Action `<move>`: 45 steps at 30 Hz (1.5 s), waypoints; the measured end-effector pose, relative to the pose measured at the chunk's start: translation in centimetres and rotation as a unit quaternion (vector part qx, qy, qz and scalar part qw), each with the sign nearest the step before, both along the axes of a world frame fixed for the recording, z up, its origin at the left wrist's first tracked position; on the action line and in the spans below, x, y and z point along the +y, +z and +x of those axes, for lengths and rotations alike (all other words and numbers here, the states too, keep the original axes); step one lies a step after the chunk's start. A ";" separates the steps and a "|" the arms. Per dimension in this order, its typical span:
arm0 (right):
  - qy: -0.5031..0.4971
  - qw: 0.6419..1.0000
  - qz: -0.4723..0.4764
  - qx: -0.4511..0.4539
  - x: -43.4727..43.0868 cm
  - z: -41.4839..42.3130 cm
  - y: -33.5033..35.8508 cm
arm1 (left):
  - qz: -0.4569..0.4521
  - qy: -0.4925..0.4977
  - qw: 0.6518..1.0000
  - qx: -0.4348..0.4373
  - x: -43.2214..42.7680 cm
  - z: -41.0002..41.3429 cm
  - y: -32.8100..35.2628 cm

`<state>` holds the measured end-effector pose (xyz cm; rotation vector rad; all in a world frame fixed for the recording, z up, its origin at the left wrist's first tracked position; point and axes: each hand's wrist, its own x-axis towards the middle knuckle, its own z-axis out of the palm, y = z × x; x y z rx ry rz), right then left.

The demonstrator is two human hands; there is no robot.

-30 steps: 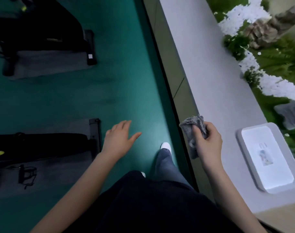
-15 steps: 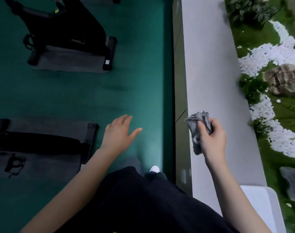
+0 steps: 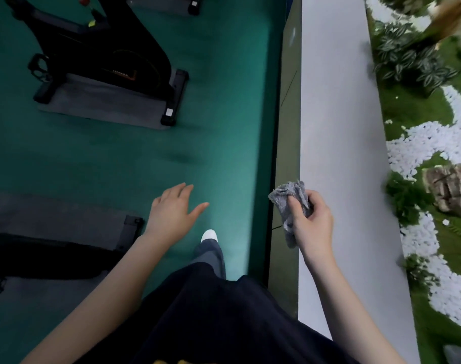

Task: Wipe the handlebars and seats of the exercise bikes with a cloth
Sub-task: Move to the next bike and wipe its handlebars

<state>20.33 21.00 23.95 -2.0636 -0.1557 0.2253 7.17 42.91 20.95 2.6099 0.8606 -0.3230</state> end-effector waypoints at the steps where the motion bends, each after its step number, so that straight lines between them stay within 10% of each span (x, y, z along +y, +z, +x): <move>1: 0.007 1.000 0.000 0.000 1.5 1.1 0.3 | -0.004 0.002 1.000 -0.005 1.3 1.3 0.2; 32: 0.357 0.934 -0.011 -0.009 42.6 30.8 1.3 | 0.034 0.333 0.942 0.000 26.3 19.3 1.9; 45: 0.493 0.869 -0.016 -0.019 58.9 26.3 0.8 | 0.017 0.462 0.887 0.004 36.6 15.4 0.5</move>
